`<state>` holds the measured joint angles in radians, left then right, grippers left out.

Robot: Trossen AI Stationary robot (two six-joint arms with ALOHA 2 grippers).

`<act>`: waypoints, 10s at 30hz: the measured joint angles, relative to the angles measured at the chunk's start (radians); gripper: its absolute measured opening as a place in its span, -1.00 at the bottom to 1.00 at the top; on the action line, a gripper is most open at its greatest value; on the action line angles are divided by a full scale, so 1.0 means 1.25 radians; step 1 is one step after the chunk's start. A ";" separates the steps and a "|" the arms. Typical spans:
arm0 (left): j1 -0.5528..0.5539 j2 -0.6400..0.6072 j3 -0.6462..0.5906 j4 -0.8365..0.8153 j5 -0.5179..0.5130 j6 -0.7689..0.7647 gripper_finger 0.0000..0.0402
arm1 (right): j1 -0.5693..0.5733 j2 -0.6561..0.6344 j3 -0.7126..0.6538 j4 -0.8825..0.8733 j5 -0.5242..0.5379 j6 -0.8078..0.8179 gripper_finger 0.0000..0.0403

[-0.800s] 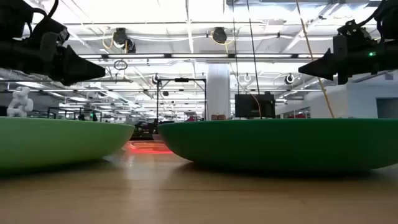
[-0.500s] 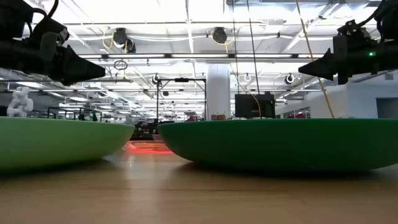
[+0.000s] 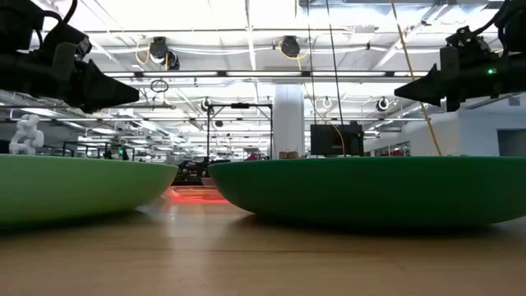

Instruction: Stack plastic plates

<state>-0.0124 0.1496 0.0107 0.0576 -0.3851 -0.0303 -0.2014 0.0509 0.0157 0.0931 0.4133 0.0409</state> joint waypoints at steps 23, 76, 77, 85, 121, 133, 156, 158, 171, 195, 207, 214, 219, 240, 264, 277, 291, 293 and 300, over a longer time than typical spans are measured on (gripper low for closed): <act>0.000 0.000 0.000 0.000 0.000 0.000 -0.35 | 0.000 0.000 0.000 0.000 0.000 0.000 -1.00; 0.000 0.000 0.000 0.000 0.000 0.000 -0.35 | 0.000 0.000 0.000 0.000 0.000 0.000 -1.00; 0.000 0.000 0.000 0.000 0.000 0.000 -0.35 | 0.000 0.000 0.000 0.000 0.000 0.000 -1.00; 0.000 0.000 0.000 0.000 0.000 0.000 -0.35 | 0.000 0.000 0.000 0.000 0.000 0.000 -1.00; 0.000 0.000 0.000 0.000 0.000 0.000 -0.35 | 0.000 0.000 0.000 0.000 0.000 0.000 -1.00; 0.000 0.000 0.000 0.000 0.000 0.000 -0.35 | 0.000 0.000 0.000 0.000 0.000 0.000 -1.00; 0.000 0.000 0.000 0.000 0.000 0.000 -0.35 | 0.000 0.000 0.000 0.000 0.000 0.000 -1.00; 0.000 0.000 0.000 0.000 0.000 0.000 -0.35 | 0.000 0.000 0.000 0.000 0.000 0.000 -1.00; 0.000 0.000 0.000 0.000 0.000 0.000 -0.35 | 0.000 0.000 0.000 0.000 0.000 0.000 -1.00; 0.000 0.000 0.000 0.000 0.000 0.000 -0.35 | 0.000 0.180 0.145 0.192 -0.102 0.205 -1.00; 0.000 0.000 0.000 0.000 0.000 0.000 -0.35 | 0.000 0.421 0.304 0.158 -0.102 0.138 -1.00; 0.000 0.000 0.000 0.000 0.000 0.000 -0.35 | 0.000 0.551 0.425 -0.016 -0.103 0.125 -1.00; 0.000 0.000 0.000 0.006 0.000 0.034 -0.35 | 0.000 0.612 0.502 -0.128 -0.105 0.132 -1.00; 0.000 0.000 0.043 0.378 -0.001 0.092 -0.35 | 0.001 0.703 0.519 0.002 -0.313 0.208 -1.00; 0.000 0.000 0.105 0.365 -0.007 0.058 -0.35 | 0.104 1.037 0.762 -0.521 -0.539 0.157 -1.00; 0.000 0.000 0.105 0.327 -0.007 0.113 -0.35 | 0.123 1.162 0.763 -0.497 -0.442 0.128 -0.39; 0.000 0.000 0.105 0.321 -0.008 0.126 -0.35 | 0.143 1.188 0.763 -0.503 -0.423 0.145 -0.21; 0.000 0.000 0.105 0.320 -0.008 0.126 -0.35 | 0.153 1.188 0.763 -0.505 -0.389 0.151 -0.21; 0.000 0.000 0.105 0.313 -0.008 0.126 -0.35 | 0.172 1.188 0.762 -0.515 -0.349 0.203 -0.22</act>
<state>-0.0124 0.1497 0.1417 0.4483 -0.3955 0.1272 0.0133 1.5360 0.9688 -0.5507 -0.0231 0.2944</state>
